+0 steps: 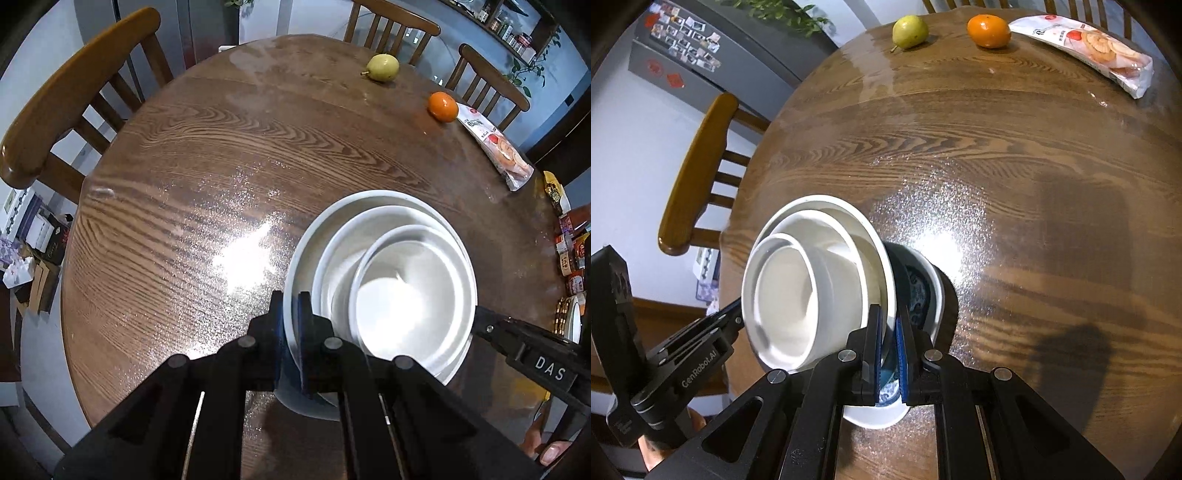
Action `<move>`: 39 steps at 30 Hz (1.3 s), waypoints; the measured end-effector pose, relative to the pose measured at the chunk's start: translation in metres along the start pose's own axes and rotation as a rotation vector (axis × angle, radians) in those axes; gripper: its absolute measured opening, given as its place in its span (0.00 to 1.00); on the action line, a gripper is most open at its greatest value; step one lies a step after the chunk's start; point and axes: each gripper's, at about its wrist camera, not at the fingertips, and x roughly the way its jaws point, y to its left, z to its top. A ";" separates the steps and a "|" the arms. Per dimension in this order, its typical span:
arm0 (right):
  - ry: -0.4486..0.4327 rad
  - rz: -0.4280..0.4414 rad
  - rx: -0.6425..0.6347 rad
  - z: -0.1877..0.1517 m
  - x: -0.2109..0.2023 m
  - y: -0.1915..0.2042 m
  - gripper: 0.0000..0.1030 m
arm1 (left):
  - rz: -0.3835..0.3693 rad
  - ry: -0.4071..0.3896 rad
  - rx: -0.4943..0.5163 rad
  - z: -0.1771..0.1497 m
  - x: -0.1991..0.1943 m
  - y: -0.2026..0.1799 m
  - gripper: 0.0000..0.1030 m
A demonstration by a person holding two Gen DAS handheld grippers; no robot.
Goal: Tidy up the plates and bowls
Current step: 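Lift the nested bowls with both tools and carry them over the blue dish, then lower the nested bowls onto the blue dish and open both tools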
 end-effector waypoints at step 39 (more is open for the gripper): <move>-0.261 -0.080 -0.230 -0.058 -0.098 0.018 0.88 | 0.094 -0.240 -0.012 -0.038 -0.084 -0.009 0.99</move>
